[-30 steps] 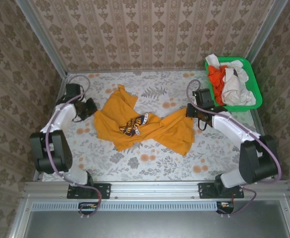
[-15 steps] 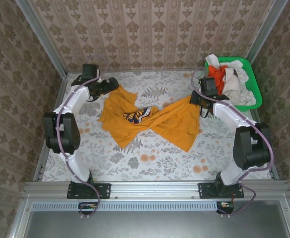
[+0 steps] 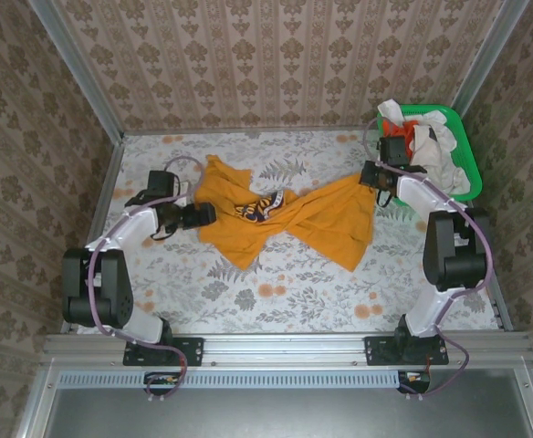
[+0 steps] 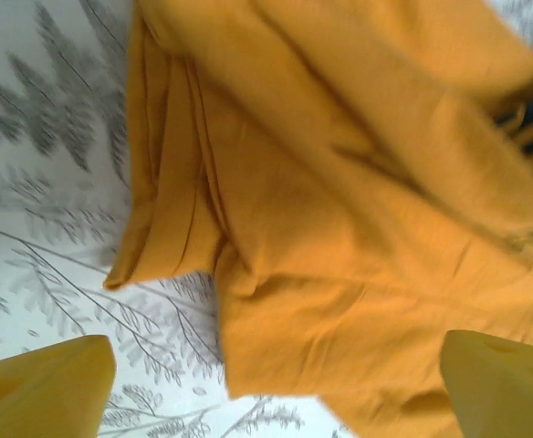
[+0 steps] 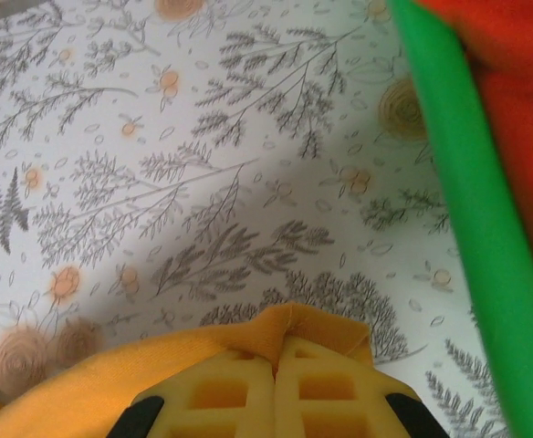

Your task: Fold and stack the t-shirts

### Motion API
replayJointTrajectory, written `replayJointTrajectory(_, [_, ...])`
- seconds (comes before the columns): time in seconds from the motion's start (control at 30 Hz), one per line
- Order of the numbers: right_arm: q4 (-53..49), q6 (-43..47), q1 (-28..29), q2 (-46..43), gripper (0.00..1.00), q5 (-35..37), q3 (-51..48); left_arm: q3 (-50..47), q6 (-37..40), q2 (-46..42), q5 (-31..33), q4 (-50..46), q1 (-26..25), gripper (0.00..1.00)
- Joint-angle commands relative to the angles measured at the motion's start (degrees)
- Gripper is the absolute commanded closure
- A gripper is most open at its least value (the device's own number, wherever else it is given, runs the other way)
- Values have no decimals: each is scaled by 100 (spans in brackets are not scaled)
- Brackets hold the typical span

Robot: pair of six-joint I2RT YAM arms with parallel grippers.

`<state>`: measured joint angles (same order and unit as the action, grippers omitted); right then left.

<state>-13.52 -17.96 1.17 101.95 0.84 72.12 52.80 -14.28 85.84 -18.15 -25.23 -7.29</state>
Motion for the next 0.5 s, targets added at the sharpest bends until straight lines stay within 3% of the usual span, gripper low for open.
replayJointTrajectory(0.0, [-132, 111, -72, 217, 100, -131, 362, -220, 392, -53, -738, 258, 52, 15])
replayJointTrajectory(0.2, [-151, 77, -85, 365, 100, -225, 520, -344, 454, 360, -1592, 467, 125, 31])
replayJointTrajectory(0.47, [-113, 45, -86, 282, 100, -304, 422, -238, 314, 769, -1059, 633, 160, 30])
